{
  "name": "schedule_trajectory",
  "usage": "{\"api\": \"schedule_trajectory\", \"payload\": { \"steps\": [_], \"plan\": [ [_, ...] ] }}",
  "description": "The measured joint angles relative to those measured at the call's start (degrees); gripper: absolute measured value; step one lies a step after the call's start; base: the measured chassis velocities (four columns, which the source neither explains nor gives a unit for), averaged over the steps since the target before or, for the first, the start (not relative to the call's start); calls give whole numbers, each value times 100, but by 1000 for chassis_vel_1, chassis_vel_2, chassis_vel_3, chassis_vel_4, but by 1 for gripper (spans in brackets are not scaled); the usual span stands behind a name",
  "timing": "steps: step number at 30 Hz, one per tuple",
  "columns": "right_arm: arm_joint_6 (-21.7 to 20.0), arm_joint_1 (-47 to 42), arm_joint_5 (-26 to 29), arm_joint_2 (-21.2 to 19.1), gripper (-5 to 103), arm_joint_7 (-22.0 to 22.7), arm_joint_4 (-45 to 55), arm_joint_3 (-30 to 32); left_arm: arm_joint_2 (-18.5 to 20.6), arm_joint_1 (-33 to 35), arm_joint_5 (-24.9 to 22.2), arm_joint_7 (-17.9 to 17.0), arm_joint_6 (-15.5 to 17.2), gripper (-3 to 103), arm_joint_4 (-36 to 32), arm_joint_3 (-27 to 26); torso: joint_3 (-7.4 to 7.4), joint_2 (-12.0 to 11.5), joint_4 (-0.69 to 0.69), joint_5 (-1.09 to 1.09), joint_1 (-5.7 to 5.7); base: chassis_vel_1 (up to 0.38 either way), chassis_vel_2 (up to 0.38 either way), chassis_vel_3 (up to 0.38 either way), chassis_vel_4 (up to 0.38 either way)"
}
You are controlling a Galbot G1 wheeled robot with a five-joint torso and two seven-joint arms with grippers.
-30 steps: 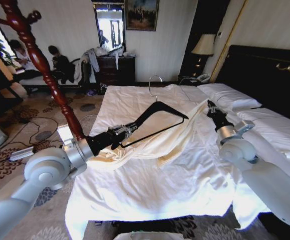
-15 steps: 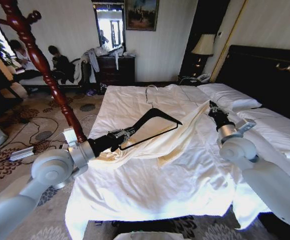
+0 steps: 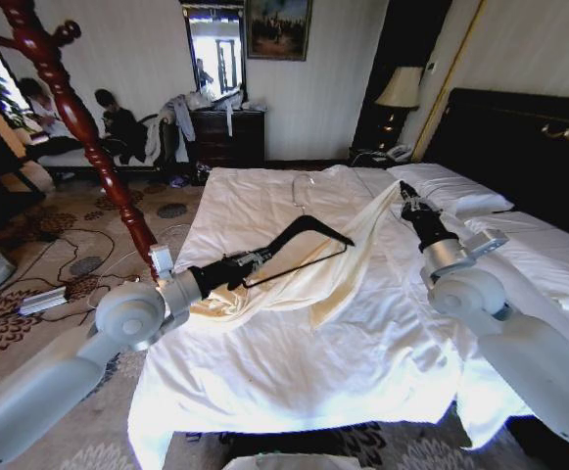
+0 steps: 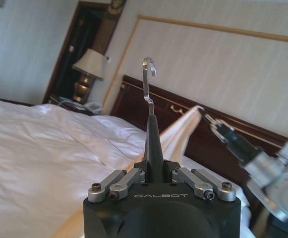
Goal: Pick up the clothes from the bed and hang them on the clothes hanger.
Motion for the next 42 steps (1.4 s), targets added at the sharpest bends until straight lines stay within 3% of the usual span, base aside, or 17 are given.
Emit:
{"api": "schedule_trajectory", "payload": {
  "steps": [6, 12, 16, 19, 27, 33, 42],
  "plan": [
    [116, 7, 56, 79, 0, -126, 158, -71, -165, -196, 158, 41, -16, 17, 319, 203, 0, 0, 0, 0, 1, 0, 0, 0, 0],
    [314, 15, 118, 88, 0, -359, 207, -125, -188, -220, 110, 61, -18, 17, 201, 450, -1, 0, 0, -1, 0, 0, 0, 0, 0],
    [429, 38, 158, 88, 0, -516, 207, -192, -215, -272, 320, 113, -20, 17, 149, 816, -1, 0, -1, 2, 0, 0, 0, 0, 0],
    [507, 51, 271, 48, 0, -654, 275, -220, -357, -395, 557, 147, -44, 17, 314, 1147, -1, 0, 1, 1, 0, 0, 0, 0, 0],
    [582, 31, 361, -101, 0, -746, 358, -221, -774, -820, 659, 211, -72, 17, 726, 1615, 0, 0, 0, 0, 0, 0, 0, 0, 0],
    [677, -3, 279, -177, 0, -861, 299, -264, -1189, -1027, 369, 251, -41, 17, 903, 1797, -1, 0, -3, 0, 1, 0, 0, 0, 0],
    [682, 66, 327, -128, 0, -768, 16, -160, -970, -890, 157, 314, -8, 17, 748, 1690, 0, 0, 1, 0, 0, 0, 0, 0, 0]
  ]
}}
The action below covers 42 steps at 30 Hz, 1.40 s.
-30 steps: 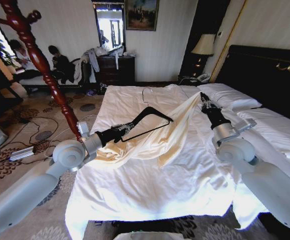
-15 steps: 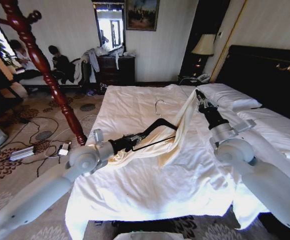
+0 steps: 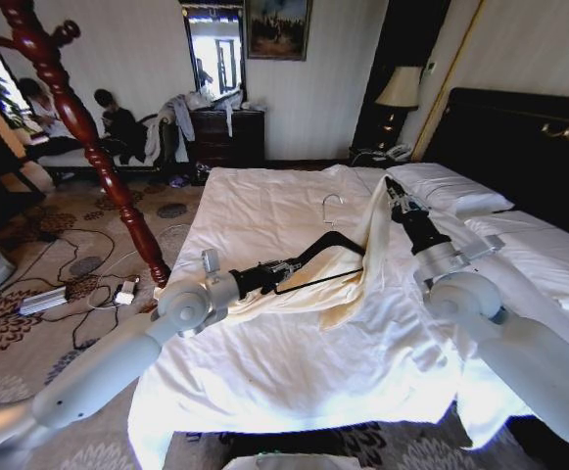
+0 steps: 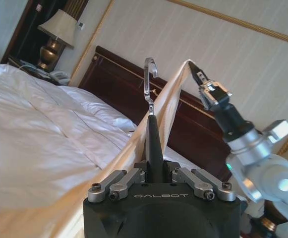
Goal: Pick up the clothes from the bed and hang them on the clothes hanger.
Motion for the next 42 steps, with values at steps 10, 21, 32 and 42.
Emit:
{"api": "schedule_trajectory", "payload": {
  "steps": [10, 21, 32, 42],
  "plan": [
    [21, 61, 376, -62, 0, 116, 37, 165, -46, 263, 180, 118, 28, 17, -21, -97, 0, 0, 0, 0, 0, 0, 0, 0, 0],
    [18, -18, 552, -168, 0, 229, 20, 265, 13, 538, -143, 202, 90, 17, -338, -752, 0, 0, 2, -1, 0, 0, 0, 0, 0],
    [1, 6, 632, -207, 0, 89, 329, 97, -831, 71, 606, 225, -51, 17, 550, -55, 0, 0, -3, 1, 0, 0, 0, 0, 0],
    [38, -78, 504, -114, 0, -162, 309, 42, -921, -108, 797, 282, -99, 17, 1087, -491, 0, 0, 1, 1, 0, 0, 0, 0, 0]
  ]
}}
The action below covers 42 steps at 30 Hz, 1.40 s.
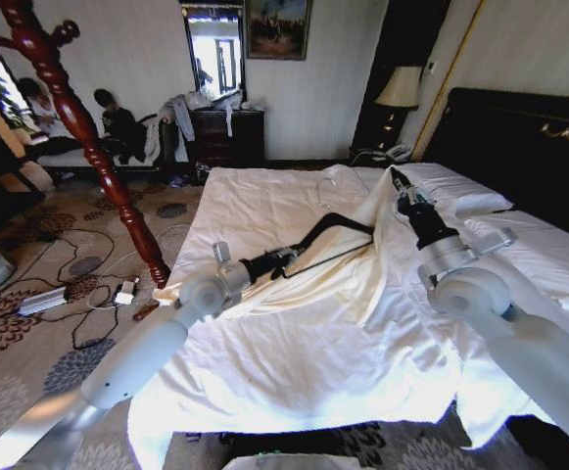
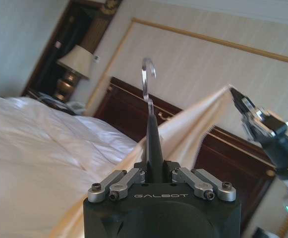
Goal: Pick up the clothes from the bed and hang them on the clothes hanger.
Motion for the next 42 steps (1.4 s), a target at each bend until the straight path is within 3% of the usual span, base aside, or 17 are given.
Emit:
{"api": "schedule_trajectory", "payload": {
  "steps": [10, 19, 24, 33, 36, 39, 40, 41, 42],
  "plan": [
    [-1, 40, -71, 24, 0, -9, -62, 3, 462, 17, -92, 82, 0, 17, -21, -370, 0, 0, -1, -1, 0, 0, 0, 0, 0],
    [-16, -5, -206, -8, 0, -95, 50, -56, 279, -124, 13, 101, -30, 16, 112, -447, 0, 0, -3, -1, 0, 0, 0, 0, 0],
    [-53, -87, -360, 49, 0, -109, 46, -107, 282, -178, 229, 179, -88, 2, 244, -525, 0, 0, -2, 0, 0, 0, 0, 0, 0],
    [-251, -38, -585, 177, 0, 148, -130, -132, 599, -72, 164, 197, -92, 0, 108, -521, 0, 0, 0, -1, 0, 0, 0, 0, 0],
    [-251, -128, -664, 236, 0, 168, -174, -132, 680, 131, 190, 74, -92, 0, 22, -492, 0, 1, -1, 0, 0, 0, 0, 0, 0],
    [-251, -244, -700, 320, 0, 211, -177, -115, 697, 465, 349, -520, 34, 0, -17, -444, -1, 0, -4, 1, 0, 0, 0, 0, 0],
    [-251, -291, -721, 358, 0, 225, -174, -112, 761, 767, 618, -803, 139, -3, 0, -384, -1, 0, -5, -1, 0, 0, 0, 0, 0],
    [-251, -291, -721, 358, 0, 225, -174, -112, 761, 767, 618, -803, 139, -3, 0, -384, -1, 0, -5, -1, 0, 0, 0, 0, 0],
    [-249, -313, -751, 379, 0, 231, -171, -112, 819, 1066, 999, -896, 173, 2, 12, -318, 0, 0, 0, 0, 0, 0, 0, 0, 0]
  ]
}}
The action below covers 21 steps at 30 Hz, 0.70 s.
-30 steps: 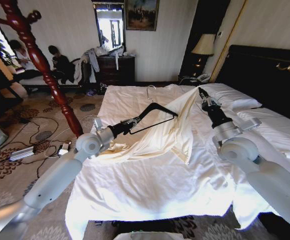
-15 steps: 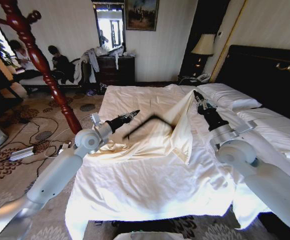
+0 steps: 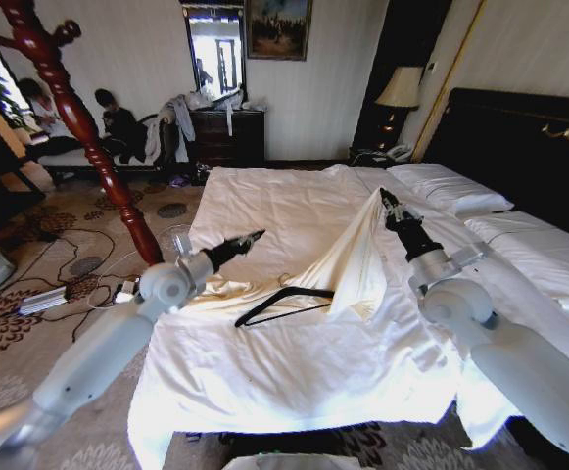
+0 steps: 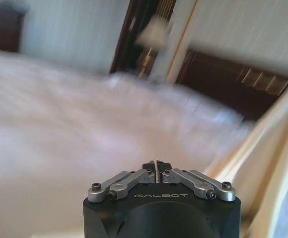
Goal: Pick up the clothes from the bed and hang them on the clothes hanger.
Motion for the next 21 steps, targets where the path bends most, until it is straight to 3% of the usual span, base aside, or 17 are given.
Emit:
{"api": "schedule_trajectory", "payload": {
  "steps": [2, 4, 7, 9, 13, 15, 19, 21],
  "plan": [
    [2, -12, -18, 7, 0, 5, 22, -5, -10, 423, 549, -48, 14, 13, 0, 59, -1, 0, 3, -2, -1, 0, 0, 0, 0],
    [2, -13, -18, 4, 0, 6, 27, -8, -32, 495, 642, -75, 24, 13, 0, 78, -1, 1, 3, -2, -1, 0, 0, 0, 0],
    [2, -15, -29, -12, 0, 16, 40, -28, -191, 662, 1046, -402, 150, 29, 43, 260, 0, 0, -4, -1, -1, 0, 0, 0, 0],
    [2, -18, -29, -10, 0, 22, 51, -30, -222, 667, 1127, -470, 182, 29, 67, 308, 0, 0, -4, 0, 0, 0, 0, 0, 0],
    [2, -47, -57, 14, 0, 38, 70, -44, -400, 555, 1567, -636, 328, 51, 321, 639, -1, 0, -1, 0, -1, 0, 0, 0, 0],
    [2, -48, -63, 20, 0, 41, 67, -46, -443, 507, 1635, -664, 361, 51, 396, 712, -1, 0, -2, 1, -1, 0, 0, 0, 0],
    [0, -45, -84, 76, 0, 55, 26, -56, -642, 272, 1763, -785, 523, 72, 729, 1078, 0, 0, -3, 0, 0, 0, 0, 0, 0],
    [0, -45, -90, 88, 0, 55, 21, -56, -661, 254, 1770, -796, 536, 72, 746, 1119, 0, 0, -3, -1, 0, 0, 0, 0, 0]
  ]
}}
